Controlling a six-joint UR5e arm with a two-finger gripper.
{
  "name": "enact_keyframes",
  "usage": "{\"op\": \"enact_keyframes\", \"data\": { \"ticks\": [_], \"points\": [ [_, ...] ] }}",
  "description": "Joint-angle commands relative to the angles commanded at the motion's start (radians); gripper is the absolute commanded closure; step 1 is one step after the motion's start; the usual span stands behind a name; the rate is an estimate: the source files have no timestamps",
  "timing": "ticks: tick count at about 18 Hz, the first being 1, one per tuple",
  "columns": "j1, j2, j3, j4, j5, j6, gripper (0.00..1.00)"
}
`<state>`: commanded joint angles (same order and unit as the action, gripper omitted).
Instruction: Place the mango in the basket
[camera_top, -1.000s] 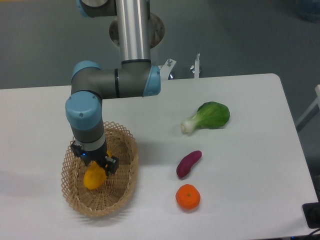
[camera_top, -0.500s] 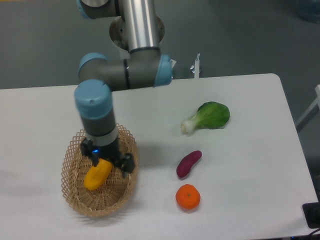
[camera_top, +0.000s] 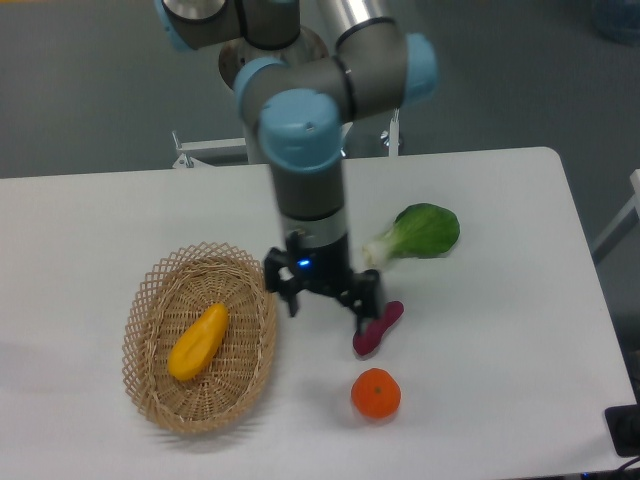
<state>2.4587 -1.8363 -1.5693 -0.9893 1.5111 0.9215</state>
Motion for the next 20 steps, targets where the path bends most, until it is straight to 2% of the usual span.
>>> {"op": "enact_keyframes", "data": {
  "ticks": [4,7,12,20],
  "points": [
    [0.083,0.006,0.000,-0.054,-0.011,0.157,0.00],
    [0.114,0.014,0.015,-0.066,-0.015,0.226,0.00],
    [0.149,0.014,0.057,-0.156,-0.017,0.306,0.00],
    [0.163,0.014,0.060,-0.167,-0.025,0.335,0.00]
  ]
}}
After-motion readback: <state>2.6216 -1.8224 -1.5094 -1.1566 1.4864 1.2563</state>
